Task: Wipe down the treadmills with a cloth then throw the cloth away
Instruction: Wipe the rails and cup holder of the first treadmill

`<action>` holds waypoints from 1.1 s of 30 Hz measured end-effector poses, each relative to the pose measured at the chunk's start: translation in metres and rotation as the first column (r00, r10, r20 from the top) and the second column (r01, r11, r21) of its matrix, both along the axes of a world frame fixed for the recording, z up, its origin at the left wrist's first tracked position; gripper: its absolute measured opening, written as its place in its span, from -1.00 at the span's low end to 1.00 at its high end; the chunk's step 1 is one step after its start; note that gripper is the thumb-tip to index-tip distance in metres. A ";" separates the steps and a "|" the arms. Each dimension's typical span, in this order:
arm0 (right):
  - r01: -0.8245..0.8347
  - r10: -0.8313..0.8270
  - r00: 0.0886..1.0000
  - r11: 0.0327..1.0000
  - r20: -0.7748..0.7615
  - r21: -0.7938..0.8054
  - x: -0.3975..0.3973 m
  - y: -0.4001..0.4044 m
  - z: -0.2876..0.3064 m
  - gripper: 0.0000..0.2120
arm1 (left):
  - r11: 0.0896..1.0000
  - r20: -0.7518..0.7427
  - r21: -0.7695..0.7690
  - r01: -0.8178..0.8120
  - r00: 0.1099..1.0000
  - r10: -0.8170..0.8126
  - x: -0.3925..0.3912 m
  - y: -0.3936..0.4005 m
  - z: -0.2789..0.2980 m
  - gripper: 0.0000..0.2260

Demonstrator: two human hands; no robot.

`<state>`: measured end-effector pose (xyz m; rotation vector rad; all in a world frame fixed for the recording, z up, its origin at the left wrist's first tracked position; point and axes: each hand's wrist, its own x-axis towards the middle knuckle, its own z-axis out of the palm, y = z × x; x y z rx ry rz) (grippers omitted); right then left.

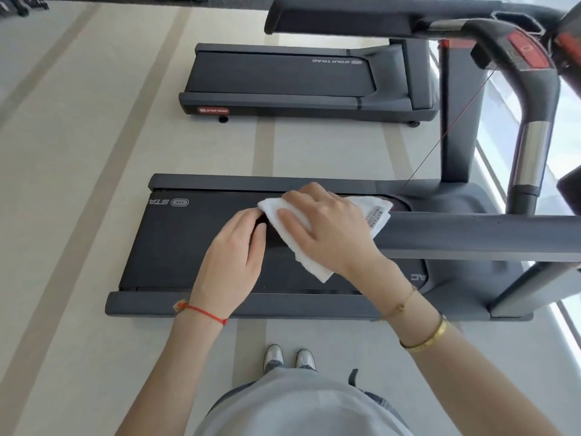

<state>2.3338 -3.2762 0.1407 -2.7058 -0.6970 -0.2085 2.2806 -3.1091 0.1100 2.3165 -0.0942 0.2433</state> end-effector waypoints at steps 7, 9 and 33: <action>0.170 -0.175 0.982 0.982 0.066 0.081 -0.010 -0.056 -0.001 -0.72 | 0.999 -0.007 0.024 0.035 0.999 -0.035 -0.005 0.006 -0.002 -0.66; 0.216 -0.216 0.976 0.976 0.002 0.041 -0.001 -0.035 0.002 -0.71 | 0.999 0.001 0.025 0.046 0.999 -0.046 -0.005 0.006 -0.002 -0.66; 0.374 -0.373 0.927 0.927 -0.031 0.015 0.005 -0.072 0.003 -0.73 | 0.996 -0.029 0.074 0.051 0.998 -0.049 -0.008 0.003 0.003 -0.61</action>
